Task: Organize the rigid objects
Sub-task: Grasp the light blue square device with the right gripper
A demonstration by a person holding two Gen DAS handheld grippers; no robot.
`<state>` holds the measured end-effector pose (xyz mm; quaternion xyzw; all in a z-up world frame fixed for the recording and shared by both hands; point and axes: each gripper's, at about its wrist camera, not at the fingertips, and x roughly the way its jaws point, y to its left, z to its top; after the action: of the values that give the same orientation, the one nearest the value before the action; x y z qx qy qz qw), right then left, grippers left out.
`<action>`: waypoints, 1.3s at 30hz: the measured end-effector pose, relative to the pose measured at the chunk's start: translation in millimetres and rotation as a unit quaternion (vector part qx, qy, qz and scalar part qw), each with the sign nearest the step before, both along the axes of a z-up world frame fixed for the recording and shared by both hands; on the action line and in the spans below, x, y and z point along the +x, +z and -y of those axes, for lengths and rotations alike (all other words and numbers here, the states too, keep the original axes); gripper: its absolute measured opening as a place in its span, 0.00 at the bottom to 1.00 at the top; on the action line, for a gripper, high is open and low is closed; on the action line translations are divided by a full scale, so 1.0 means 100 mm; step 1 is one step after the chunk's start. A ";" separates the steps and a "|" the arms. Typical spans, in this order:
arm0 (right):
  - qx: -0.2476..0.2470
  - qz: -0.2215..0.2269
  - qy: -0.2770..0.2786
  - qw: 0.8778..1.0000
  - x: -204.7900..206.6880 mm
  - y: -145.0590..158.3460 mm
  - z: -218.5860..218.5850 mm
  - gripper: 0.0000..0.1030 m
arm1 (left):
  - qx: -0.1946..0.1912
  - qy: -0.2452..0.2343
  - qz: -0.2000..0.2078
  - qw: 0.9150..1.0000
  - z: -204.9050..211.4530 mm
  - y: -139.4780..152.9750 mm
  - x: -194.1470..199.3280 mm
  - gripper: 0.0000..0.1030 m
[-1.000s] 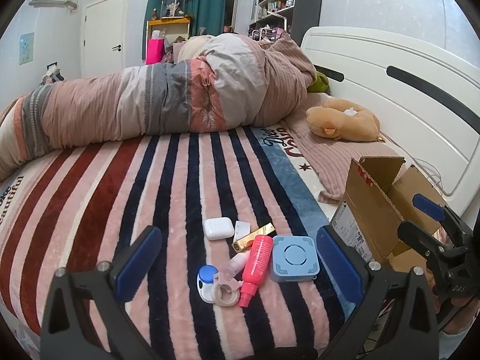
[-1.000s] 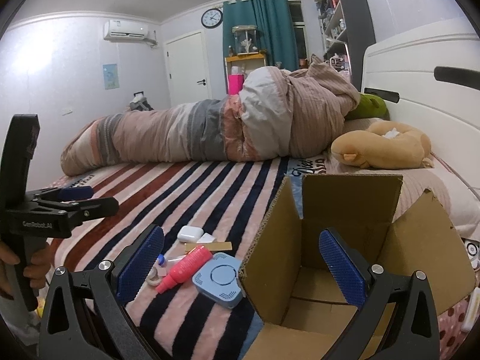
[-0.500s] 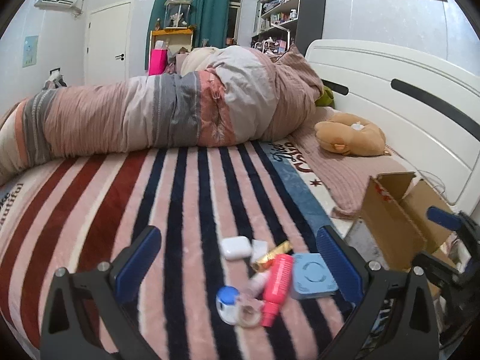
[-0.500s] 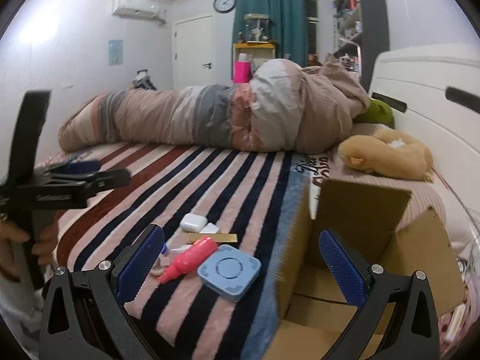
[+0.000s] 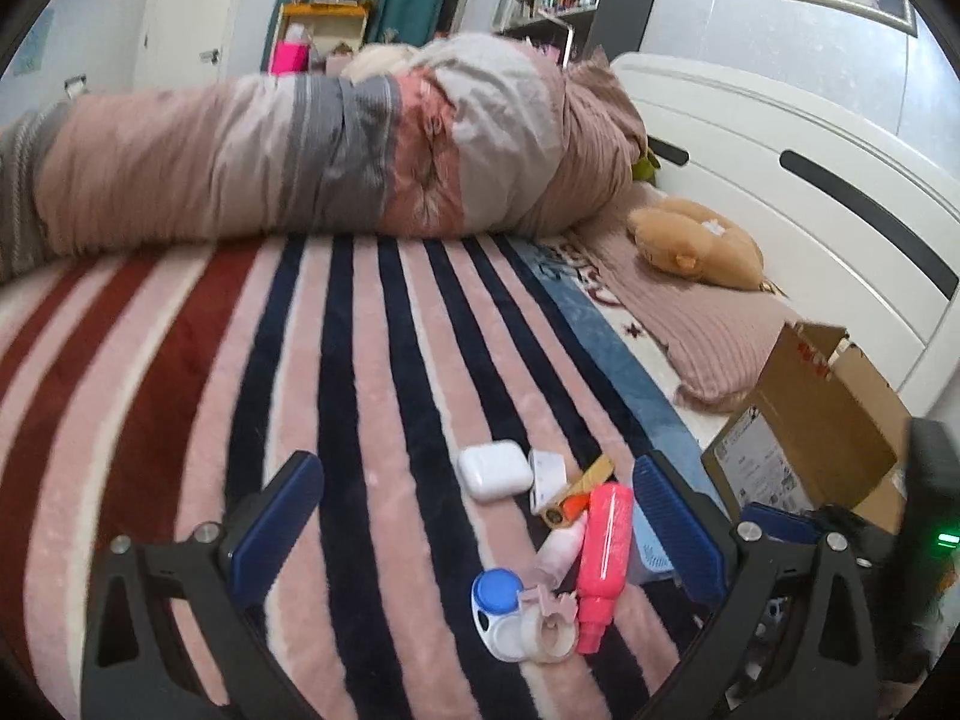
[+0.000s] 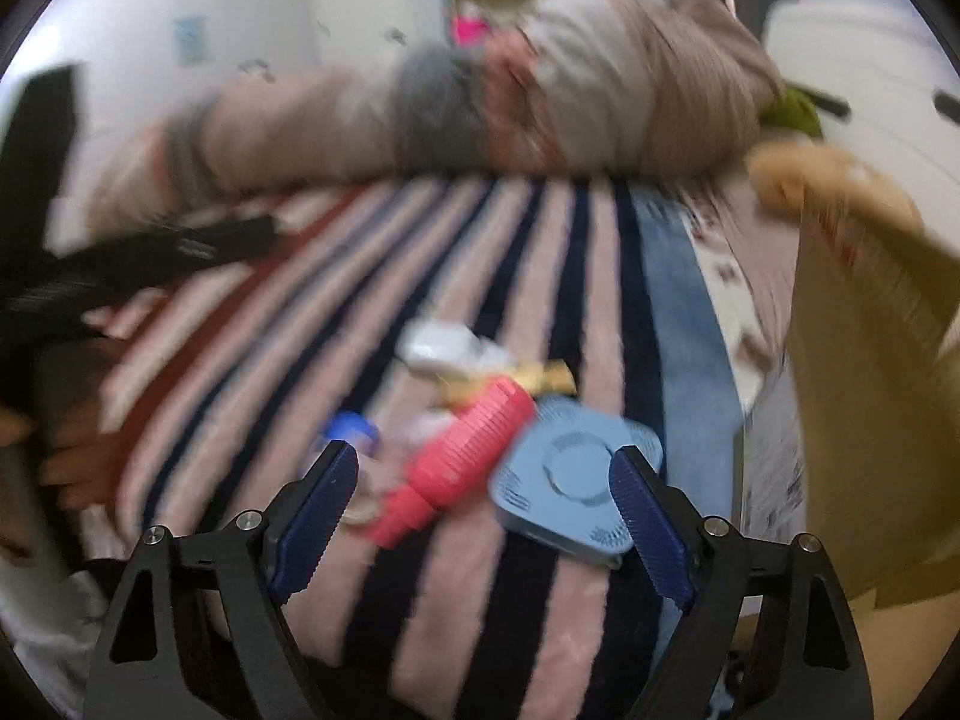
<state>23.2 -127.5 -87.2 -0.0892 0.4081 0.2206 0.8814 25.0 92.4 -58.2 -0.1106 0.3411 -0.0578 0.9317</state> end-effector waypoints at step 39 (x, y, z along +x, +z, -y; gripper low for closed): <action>0.011 -0.101 -0.102 0.990 0.30 -0.71 0.32 0.87 | -0.008 -0.018 -0.015 1.000 0.01 -0.29 -0.06 0.99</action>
<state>53.0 -159.9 -158.2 -0.0147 0.4993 0.1420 0.8546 19.2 91.2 -87.5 -0.1123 0.3568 -0.0756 0.9243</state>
